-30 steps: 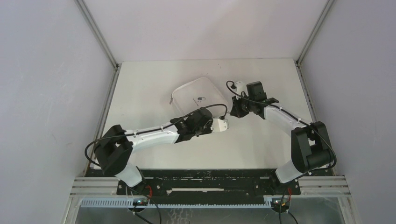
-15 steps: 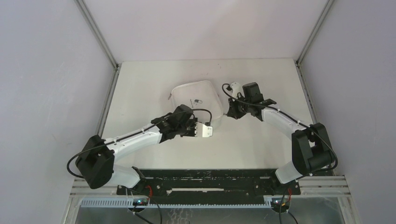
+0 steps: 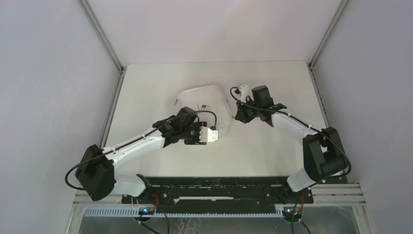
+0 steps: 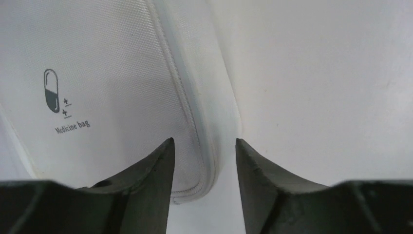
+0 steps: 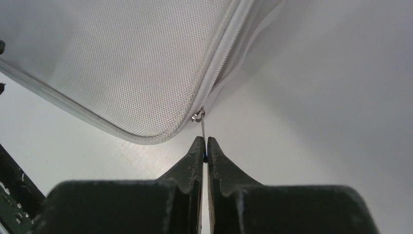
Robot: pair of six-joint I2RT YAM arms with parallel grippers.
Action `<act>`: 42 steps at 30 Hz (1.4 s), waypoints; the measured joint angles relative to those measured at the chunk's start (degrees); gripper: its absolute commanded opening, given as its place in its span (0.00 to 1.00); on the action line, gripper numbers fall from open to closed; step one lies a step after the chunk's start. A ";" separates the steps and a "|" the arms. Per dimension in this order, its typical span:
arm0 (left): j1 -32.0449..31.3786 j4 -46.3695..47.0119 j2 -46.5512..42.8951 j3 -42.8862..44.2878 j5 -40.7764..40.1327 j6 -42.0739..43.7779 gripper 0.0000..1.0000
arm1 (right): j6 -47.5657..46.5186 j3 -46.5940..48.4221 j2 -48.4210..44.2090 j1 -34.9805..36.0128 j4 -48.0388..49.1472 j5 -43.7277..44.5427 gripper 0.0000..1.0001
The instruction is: Organize the medicine kit
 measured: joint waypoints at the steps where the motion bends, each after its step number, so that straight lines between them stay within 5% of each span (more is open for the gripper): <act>1: 0.00 -0.22 0.50 1.03 0.33 -2.16 0.66 | 0.15 0.00 0.00 -0.33 0.28 0.04 0.00; 5: -0.79 2.64 3.06 4.70 0.15 -9.16 0.76 | 0.96 0.00 0.00 -1.09 0.90 -0.20 0.00; 15: -8.63 9.53 16.63 14.05 -5.86 -14.69 0.77 | 1.01 0.00 0.00 -1.20 0.96 -0.50 0.00; 24: -9.88 13.20 23.52 16.83 -13.00 -14.34 0.29 | 0.74 0.00 1.01 -1.64 0.98 -1.31 0.00; 27: -10.27 13.88 22.93 15.80 -13.46 -13.79 0.03 | 0.59 0.00 1.60 -1.75 1.29 -1.29 0.00; 42: -8.81 11.30 10.25 2.93 -6.78 -0.61 0.00 | 0.85 -0.02 2.25 2.56 2.19 0.66 0.00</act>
